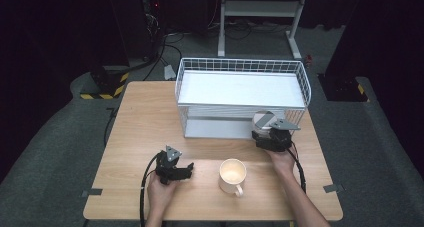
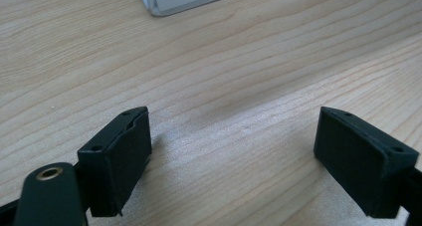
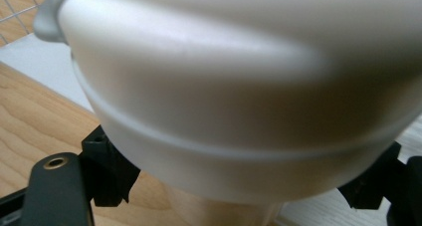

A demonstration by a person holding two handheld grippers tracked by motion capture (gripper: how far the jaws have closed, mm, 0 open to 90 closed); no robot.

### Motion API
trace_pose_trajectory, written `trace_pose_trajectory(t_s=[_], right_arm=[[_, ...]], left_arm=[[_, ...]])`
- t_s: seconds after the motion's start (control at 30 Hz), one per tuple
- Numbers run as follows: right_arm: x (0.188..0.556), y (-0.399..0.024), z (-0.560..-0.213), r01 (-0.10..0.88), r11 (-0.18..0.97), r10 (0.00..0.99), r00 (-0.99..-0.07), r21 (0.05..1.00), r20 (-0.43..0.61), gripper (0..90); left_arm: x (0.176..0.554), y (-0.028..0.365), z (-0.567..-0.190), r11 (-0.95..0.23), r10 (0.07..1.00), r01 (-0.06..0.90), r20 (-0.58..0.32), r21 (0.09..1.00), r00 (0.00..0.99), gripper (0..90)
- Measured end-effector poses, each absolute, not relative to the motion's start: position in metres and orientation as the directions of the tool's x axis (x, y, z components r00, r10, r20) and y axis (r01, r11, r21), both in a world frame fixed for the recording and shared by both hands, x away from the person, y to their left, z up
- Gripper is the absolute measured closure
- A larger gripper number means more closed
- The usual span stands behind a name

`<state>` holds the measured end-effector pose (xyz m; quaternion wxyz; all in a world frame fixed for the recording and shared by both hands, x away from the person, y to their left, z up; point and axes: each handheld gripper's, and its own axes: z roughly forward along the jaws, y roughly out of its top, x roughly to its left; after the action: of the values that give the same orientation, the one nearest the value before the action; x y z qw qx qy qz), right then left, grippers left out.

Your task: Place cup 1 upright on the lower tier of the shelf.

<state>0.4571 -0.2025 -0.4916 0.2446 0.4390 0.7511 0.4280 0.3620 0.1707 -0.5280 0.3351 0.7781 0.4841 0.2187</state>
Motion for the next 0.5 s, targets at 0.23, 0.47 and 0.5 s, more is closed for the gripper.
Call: trace_pose_trajectory(t_s=[0.23,0.47,0.5], right_arm=[[0.465,-0.202,-0.490,0.458,0.256,0.870,-0.493,0.851,0.004,18.9],[0.471,-0.203,-0.492,0.451,0.243,0.874,-0.486,0.859,0.008,18.9],[0.472,-0.203,-0.493,0.443,0.244,0.873,-0.487,0.863,0.003,18.9]], left_arm=[[0.362,0.171,-0.528,-0.306,0.900,0.607,0.016,0.733,0.435,15.5],[0.362,0.171,-0.528,-0.307,0.900,0.607,0.016,0.733,0.436,15.5],[0.362,0.171,-0.528,-0.307,0.900,0.607,0.016,0.733,0.436,15.5]])
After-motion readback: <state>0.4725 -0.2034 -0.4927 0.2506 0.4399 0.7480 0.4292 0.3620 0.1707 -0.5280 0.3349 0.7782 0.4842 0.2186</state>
